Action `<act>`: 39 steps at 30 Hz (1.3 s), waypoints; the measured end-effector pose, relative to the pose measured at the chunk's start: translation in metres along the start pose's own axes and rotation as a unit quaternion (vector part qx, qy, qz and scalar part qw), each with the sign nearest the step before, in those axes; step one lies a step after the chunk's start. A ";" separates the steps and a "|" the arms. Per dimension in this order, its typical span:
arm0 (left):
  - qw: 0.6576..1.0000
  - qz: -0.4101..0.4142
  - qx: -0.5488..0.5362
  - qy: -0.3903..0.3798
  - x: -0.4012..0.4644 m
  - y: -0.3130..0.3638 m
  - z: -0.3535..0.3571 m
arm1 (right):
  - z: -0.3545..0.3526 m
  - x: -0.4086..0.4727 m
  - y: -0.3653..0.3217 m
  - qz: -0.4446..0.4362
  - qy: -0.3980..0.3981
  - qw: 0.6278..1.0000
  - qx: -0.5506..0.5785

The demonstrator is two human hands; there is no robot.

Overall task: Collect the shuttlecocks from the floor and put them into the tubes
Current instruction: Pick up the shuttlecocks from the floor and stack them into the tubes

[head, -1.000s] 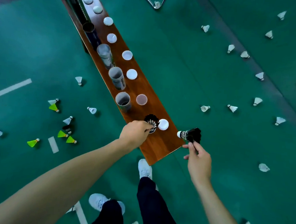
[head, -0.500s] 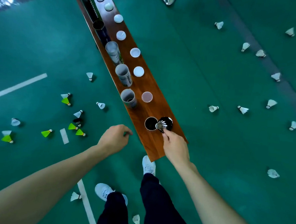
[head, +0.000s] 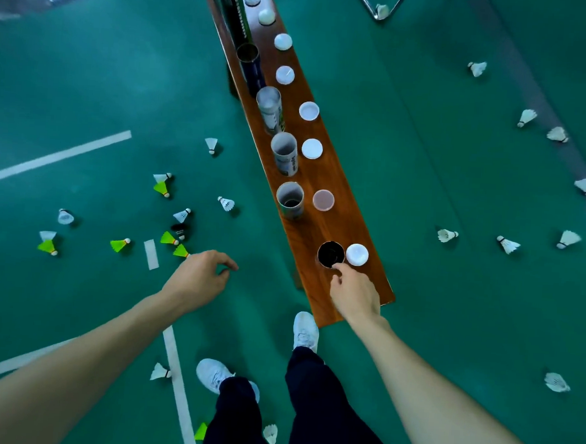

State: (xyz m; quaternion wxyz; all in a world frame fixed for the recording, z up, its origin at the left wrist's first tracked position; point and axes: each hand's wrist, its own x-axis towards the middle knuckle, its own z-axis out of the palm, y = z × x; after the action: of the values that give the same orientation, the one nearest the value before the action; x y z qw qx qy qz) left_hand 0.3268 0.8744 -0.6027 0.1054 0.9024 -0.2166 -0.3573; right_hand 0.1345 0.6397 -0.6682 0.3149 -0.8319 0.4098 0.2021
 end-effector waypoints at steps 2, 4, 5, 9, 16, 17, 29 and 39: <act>1.000 -0.010 0.004 0.003 -0.004 -0.014 -0.011 | 0.000 -0.007 -0.010 -0.014 0.007 1.000 0.009; 1.000 -0.021 0.010 -0.002 -0.011 -0.029 -0.021 | 0.000 -0.014 -0.025 -0.037 0.005 0.999 0.025; 1.000 -0.028 0.011 -0.004 -0.017 -0.039 -0.029 | 0.002 -0.017 -0.038 -0.055 -0.005 0.998 0.037; 0.997 -0.056 0.047 -0.006 -0.045 -0.083 -0.053 | 0.011 -0.027 -0.102 -0.115 -0.070 0.987 0.082; 0.981 -0.160 -0.036 0.107 -0.098 -0.191 -0.099 | 0.061 -0.039 -0.256 -0.218 -0.151 0.962 0.070; 0.977 -0.171 -0.060 0.117 -0.100 -0.214 -0.106 | 0.071 -0.039 -0.279 -0.225 -0.160 0.959 0.069; 0.977 -0.164 -0.126 0.047 -0.021 -0.400 -0.165 | 0.170 0.000 -0.435 -0.172 -0.184 0.968 0.002; 0.971 -0.151 -0.185 0.016 0.158 -0.513 -0.082 | 0.345 0.179 -0.498 -0.169 -0.186 0.968 -0.020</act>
State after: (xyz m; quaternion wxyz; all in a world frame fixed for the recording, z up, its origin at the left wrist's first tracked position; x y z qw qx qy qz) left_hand 0.6486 1.2573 -0.8151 0.2185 0.8953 -0.0063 -0.3882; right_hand 0.6151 1.0103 -0.8449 0.3985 -0.8429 0.1939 0.3051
